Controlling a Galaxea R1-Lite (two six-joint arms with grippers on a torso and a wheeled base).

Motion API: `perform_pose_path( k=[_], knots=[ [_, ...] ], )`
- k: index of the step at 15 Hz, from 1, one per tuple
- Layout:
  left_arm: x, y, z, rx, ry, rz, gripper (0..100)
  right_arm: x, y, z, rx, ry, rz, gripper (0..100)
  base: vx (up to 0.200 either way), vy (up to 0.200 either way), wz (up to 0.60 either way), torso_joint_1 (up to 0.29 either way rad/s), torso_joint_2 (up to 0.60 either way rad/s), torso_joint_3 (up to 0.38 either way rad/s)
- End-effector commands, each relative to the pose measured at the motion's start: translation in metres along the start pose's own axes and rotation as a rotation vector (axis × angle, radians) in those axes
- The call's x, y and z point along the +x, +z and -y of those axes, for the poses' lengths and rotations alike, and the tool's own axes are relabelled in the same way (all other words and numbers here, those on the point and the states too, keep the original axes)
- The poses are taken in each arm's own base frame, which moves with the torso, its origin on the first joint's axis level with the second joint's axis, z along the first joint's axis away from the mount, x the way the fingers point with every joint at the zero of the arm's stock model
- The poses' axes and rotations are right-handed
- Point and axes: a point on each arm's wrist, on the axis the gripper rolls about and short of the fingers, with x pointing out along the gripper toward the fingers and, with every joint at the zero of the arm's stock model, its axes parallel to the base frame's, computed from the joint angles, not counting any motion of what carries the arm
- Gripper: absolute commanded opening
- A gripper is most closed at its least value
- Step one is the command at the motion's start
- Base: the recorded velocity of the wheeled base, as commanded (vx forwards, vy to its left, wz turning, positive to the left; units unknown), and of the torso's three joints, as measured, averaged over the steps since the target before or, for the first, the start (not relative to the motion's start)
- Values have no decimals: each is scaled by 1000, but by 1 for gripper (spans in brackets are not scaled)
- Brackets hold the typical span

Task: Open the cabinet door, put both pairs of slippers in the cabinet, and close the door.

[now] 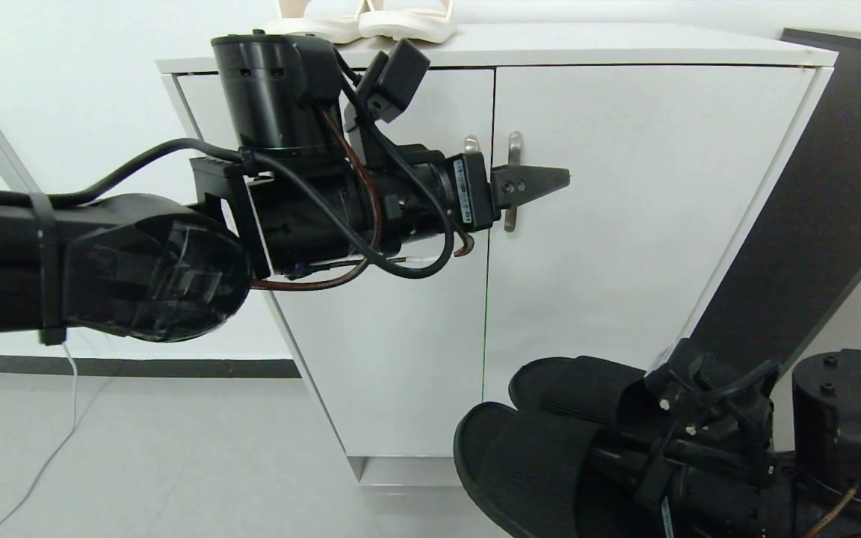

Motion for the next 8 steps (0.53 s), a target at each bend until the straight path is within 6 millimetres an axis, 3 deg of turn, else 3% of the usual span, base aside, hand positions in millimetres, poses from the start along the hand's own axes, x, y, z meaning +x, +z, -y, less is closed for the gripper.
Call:
perform_pose_path(
  k=[1,8],
  knots=[
    [10,-5,-6,-4,15,-8,100,1,-1,0,-1,0,-6,0,0,0,0,0,0,0],
    [25,-6,-21,-1,135,27,100,2,-2,0,-1,2,-10,0,0,0,0,0,0,0]
  ],
)
